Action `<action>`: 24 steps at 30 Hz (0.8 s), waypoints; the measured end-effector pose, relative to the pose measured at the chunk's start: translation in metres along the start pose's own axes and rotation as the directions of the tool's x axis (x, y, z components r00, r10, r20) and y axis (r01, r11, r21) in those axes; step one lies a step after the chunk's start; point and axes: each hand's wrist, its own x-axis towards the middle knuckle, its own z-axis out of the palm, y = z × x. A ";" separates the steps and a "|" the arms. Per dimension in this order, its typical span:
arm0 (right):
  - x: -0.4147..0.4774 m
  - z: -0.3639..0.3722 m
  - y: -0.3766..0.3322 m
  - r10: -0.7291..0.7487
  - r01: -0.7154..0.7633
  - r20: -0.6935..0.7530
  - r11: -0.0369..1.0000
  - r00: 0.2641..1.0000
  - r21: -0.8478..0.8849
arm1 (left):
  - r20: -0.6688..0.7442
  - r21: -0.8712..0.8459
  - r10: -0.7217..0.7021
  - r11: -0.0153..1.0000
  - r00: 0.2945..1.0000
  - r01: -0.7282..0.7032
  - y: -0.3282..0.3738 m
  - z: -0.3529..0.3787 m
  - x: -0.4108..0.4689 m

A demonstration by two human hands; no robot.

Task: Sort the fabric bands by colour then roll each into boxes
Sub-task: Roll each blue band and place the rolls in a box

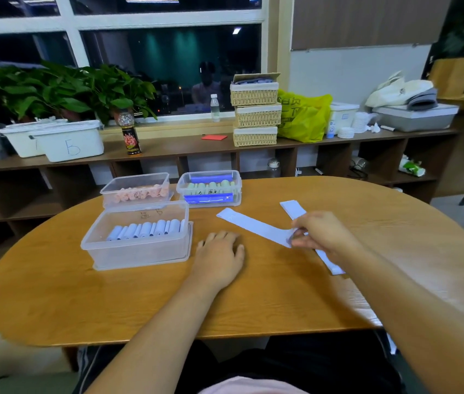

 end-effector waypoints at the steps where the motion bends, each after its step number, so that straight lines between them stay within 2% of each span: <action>1: -0.014 0.002 0.007 -0.006 0.006 0.008 0.999 1.000 0.035 | 0.004 -0.004 0.001 1.000 1.000 -0.001 0.000 0.000 0.000; 3: -0.038 0.004 0.020 -0.032 0.030 0.032 0.998 0.999 0.057 | 0.013 -0.011 -0.002 1.000 1.000 0.002 -0.001 -0.001 -0.001; 9: -0.072 0.000 0.032 -0.219 0.229 0.078 0.959 0.973 -0.167 | -0.025 -0.067 -0.004 0.998 1.000 0.002 0.002 -0.005 -0.008; 15: -0.074 -0.005 0.024 -0.429 0.417 0.090 0.776 0.899 -0.474 | -0.012 -0.075 0.025 0.997 1.000 -0.026 0.004 -0.009 -0.013; 19: -0.086 -0.003 0.046 -0.541 0.529 0.124 0.703 0.832 -0.475 | 0.005 -0.084 0.057 0.995 0.998 -0.057 0.004 -0.009 -0.016; 22: -0.093 -0.005 0.063 -0.589 0.615 0.239 0.597 0.772 -0.516 | 0.039 -0.087 0.115 0.990 0.993 -0.111 0.004 -0.008 -0.021; 24: -0.093 -0.008 0.069 -0.581 0.632 0.275 0.601 0.766 -0.490 | 0.082 -0.079 0.149 0.987 0.985 -0.143 0.004 -0.007 -0.022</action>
